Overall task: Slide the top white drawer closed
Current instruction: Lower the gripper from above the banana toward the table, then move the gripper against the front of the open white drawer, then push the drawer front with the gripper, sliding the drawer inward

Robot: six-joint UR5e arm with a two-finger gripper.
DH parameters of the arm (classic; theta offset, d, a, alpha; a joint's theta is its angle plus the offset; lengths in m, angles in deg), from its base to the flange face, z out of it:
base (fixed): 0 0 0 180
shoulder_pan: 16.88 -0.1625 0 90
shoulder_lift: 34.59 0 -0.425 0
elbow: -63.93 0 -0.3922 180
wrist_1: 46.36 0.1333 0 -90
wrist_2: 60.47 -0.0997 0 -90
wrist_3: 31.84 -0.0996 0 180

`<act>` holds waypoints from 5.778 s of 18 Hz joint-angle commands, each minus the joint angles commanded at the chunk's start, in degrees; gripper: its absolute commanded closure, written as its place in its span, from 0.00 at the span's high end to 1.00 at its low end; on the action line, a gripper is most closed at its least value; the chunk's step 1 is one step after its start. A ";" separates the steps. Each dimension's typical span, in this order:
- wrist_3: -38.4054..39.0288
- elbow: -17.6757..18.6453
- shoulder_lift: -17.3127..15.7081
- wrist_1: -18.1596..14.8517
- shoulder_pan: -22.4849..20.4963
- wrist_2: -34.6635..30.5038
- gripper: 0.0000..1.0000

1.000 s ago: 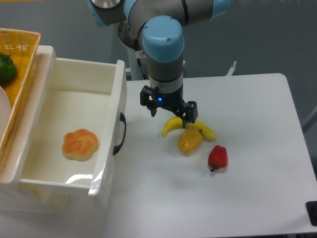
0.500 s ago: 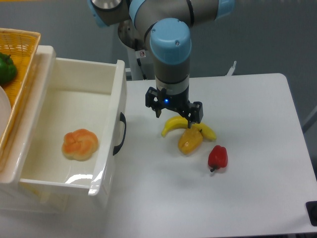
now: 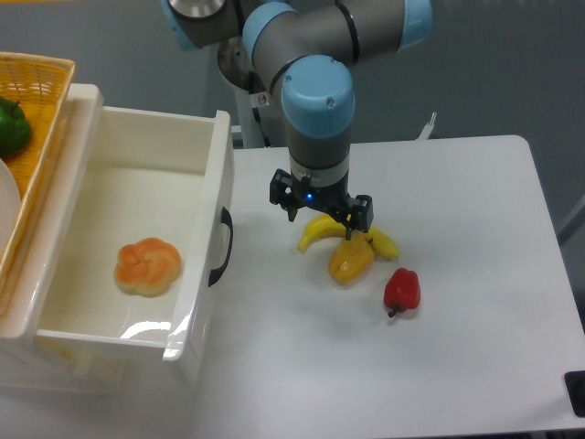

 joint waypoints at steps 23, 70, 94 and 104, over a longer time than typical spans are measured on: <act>12.76 0.70 7.12 2.82 3.78 5.62 1.00; 13.11 0.44 4.23 2.73 10.63 9.84 1.00; 14.07 -0.26 3.78 2.73 13.98 10.81 1.00; 15.83 -0.61 3.43 2.73 15.55 11.60 1.00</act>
